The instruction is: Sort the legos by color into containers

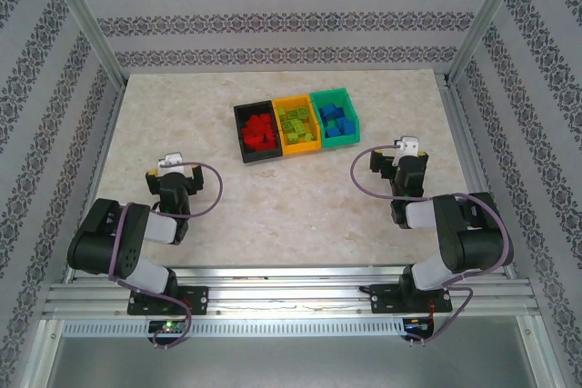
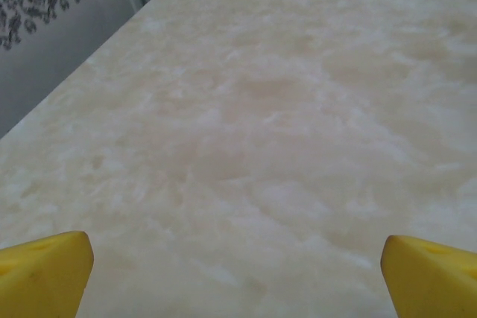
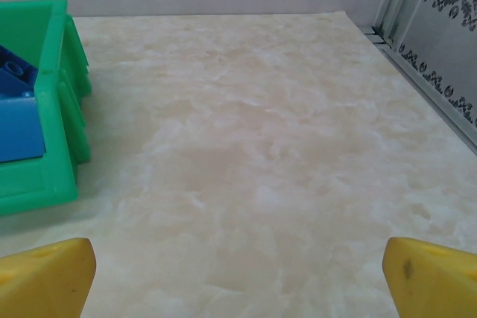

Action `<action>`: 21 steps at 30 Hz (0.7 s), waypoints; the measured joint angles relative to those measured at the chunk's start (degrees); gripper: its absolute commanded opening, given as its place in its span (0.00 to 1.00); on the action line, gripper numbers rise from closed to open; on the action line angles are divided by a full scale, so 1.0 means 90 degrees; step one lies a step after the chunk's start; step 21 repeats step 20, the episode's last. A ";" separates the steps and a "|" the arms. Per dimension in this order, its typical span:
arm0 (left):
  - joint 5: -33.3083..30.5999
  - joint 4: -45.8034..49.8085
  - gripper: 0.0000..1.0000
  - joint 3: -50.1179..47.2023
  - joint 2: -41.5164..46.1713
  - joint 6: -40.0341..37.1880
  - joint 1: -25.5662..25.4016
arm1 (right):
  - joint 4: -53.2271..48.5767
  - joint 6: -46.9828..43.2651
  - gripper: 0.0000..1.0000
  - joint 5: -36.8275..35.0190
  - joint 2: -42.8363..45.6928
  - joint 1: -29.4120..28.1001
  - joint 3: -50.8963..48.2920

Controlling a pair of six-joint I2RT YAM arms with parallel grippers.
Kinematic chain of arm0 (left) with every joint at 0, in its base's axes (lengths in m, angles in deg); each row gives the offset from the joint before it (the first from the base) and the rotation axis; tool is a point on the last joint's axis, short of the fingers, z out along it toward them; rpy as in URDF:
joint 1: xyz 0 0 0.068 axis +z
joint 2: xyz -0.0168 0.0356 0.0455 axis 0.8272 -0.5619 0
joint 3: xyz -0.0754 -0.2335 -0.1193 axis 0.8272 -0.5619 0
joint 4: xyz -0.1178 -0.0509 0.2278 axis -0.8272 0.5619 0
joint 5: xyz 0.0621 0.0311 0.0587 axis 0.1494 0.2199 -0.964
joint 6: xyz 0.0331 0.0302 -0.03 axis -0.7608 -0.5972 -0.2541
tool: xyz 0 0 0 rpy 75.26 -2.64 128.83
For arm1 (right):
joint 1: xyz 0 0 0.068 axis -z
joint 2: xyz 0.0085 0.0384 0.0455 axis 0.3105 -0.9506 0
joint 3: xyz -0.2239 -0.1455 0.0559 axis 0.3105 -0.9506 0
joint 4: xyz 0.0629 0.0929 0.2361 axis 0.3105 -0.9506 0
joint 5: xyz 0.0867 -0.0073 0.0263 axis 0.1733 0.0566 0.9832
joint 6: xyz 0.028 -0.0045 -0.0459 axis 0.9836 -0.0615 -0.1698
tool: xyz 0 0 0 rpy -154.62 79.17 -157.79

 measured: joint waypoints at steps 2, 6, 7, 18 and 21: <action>0.0282 -0.0087 0.99 0.0189 -0.0090 -0.0063 0.0029 | 0.0022 0.0000 0.98 0.0017 -0.0007 0.0000 0.0000; 0.0789 -0.0240 0.99 0.0464 -0.0469 -0.0199 0.0056 | 0.0027 0.0000 0.98 0.0053 -0.0007 0.0000 0.0002; 0.0831 -0.0294 0.99 0.0447 -0.0474 -0.0206 0.0066 | 0.0027 0.0000 0.98 0.0058 -0.0007 0.0000 0.0002; 0.0867 -0.0396 0.99 0.0474 -0.0546 -0.0221 0.0073 | 0.0027 -0.0114 0.98 0.0359 -0.0007 0.0002 0.0005; 0.0867 -0.0272 0.99 0.0578 -0.0546 -0.0221 0.0073 | 0.0027 -0.0146 0.98 0.0469 -0.0007 0.0000 0.0005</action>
